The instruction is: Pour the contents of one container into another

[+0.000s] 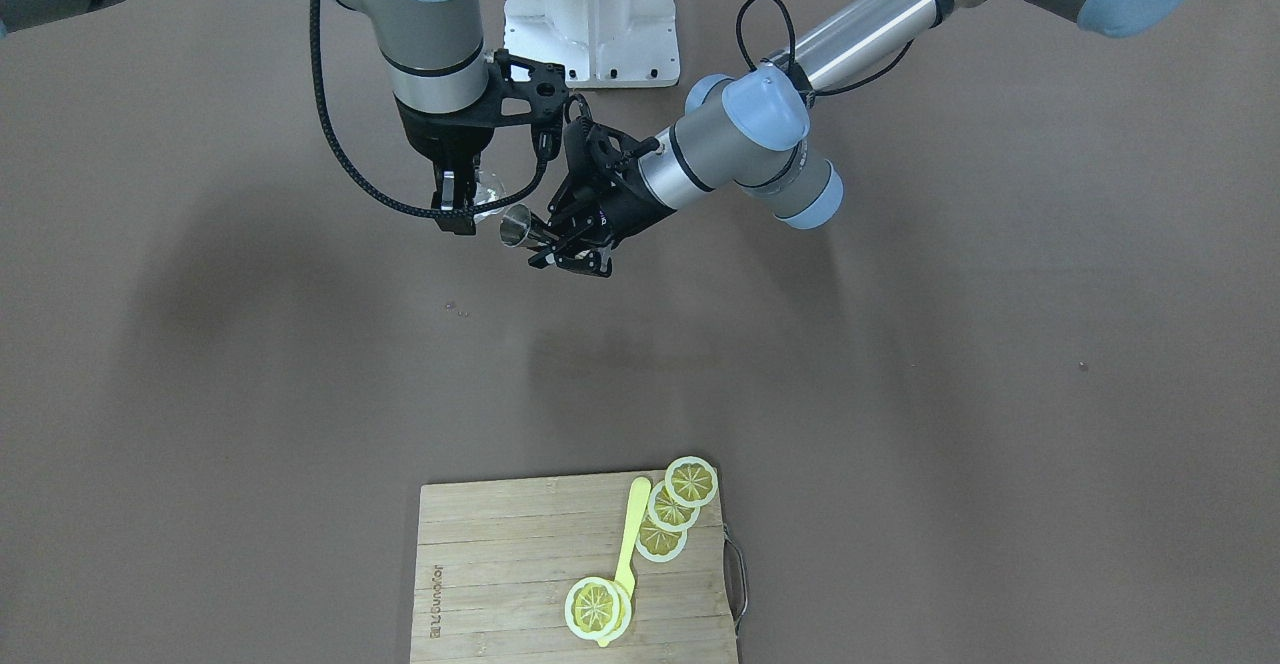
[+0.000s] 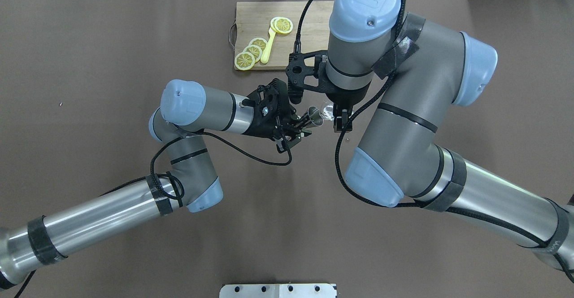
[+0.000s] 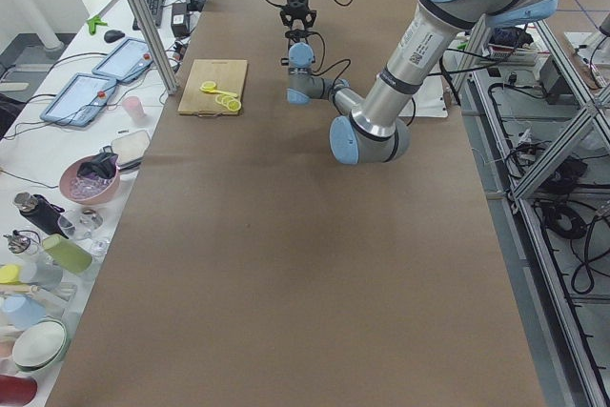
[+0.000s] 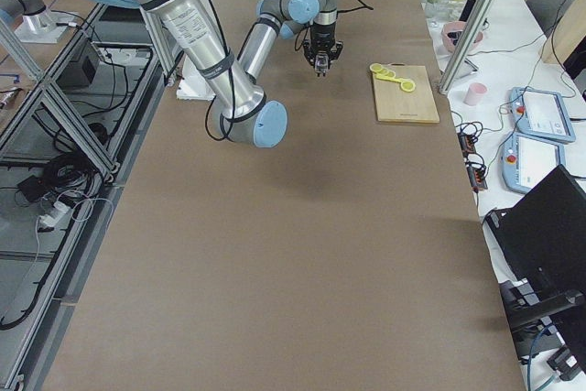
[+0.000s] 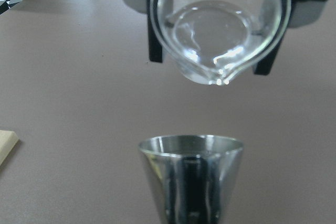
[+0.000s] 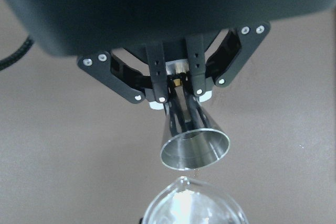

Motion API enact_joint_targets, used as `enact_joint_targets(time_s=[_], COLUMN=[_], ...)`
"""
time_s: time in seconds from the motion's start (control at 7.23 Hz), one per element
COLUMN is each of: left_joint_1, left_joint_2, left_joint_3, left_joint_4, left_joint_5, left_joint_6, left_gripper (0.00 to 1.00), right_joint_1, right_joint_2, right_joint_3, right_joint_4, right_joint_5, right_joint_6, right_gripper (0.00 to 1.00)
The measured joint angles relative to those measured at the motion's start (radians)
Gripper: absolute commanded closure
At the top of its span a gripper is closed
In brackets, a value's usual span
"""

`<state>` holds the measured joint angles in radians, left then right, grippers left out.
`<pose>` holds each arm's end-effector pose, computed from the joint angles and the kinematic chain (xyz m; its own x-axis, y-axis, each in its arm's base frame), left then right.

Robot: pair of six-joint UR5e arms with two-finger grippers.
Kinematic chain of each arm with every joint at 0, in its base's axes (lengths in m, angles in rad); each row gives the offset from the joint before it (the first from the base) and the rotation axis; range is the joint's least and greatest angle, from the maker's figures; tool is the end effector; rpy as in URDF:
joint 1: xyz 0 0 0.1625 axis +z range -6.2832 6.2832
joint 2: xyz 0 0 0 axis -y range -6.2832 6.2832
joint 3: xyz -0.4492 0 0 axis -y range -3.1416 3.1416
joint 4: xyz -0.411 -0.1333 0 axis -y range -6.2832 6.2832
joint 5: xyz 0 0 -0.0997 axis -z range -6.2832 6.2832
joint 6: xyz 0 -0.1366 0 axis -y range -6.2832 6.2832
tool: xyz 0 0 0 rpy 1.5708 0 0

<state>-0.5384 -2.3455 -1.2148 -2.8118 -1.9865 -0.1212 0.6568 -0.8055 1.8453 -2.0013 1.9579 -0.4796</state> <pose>0.6513 -0.4800 0.2060 0.1136 0.9899 -0.0848 0.0906 0.0747 0.9931 -0.4834 -0.4759 0.1787 0.0502 -0.9987 0.0106 0.7581 0.0450 0.6506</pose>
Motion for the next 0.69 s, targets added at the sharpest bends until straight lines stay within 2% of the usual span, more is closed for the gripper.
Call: enact_joint_targets(time_s=[0.69], left_joint_1=[0.001], left_joint_2=[0.0], left_joint_3=[-0.006], left_joint_4=[0.0], left_joint_5=[0.0], left_joint_6=[0.0], left_gripper=[1.0], right_joint_1=[-0.019], right_joint_2=[0.038], right_joint_3=[-0.001], right_joint_4=[-0.077], right_joint_5=[-0.034], right_joint_6=[-0.029], right_gripper=[1.0])
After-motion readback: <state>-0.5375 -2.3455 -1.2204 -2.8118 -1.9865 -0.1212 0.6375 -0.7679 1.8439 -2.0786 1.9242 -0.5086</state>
